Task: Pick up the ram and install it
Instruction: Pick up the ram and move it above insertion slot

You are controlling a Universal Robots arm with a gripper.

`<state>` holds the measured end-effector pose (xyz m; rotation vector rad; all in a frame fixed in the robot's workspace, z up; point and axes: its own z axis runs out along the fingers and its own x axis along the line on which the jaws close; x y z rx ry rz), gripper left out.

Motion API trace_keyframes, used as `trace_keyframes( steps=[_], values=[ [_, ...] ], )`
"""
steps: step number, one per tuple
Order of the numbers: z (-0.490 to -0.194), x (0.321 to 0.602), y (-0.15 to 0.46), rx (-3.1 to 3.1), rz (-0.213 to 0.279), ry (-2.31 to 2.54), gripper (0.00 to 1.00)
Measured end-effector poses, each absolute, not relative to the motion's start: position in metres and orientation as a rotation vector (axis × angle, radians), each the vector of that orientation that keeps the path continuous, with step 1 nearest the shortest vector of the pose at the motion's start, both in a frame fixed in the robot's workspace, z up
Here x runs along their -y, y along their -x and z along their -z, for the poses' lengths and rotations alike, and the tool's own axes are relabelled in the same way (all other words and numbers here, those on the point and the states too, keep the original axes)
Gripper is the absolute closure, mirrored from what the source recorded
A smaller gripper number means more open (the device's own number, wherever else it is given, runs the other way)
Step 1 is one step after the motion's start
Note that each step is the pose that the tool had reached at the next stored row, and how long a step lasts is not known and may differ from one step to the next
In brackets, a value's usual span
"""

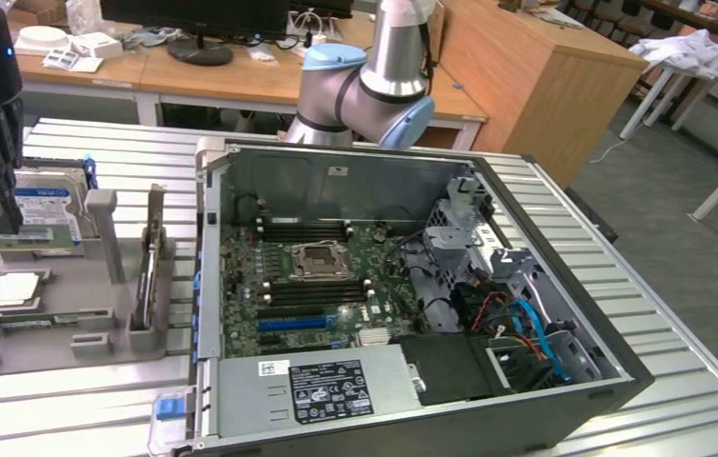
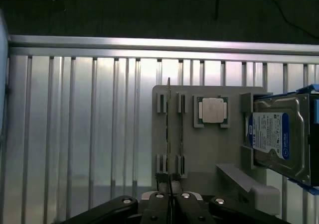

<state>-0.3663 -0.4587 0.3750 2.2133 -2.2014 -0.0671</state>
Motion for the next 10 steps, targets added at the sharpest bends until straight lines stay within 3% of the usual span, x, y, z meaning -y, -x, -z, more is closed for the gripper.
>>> trace_keyframes(
  steps=[10],
  values=[
    [-0.389,0.459,0.366,2.196,0.067,-2.218,0.88]
  ],
)
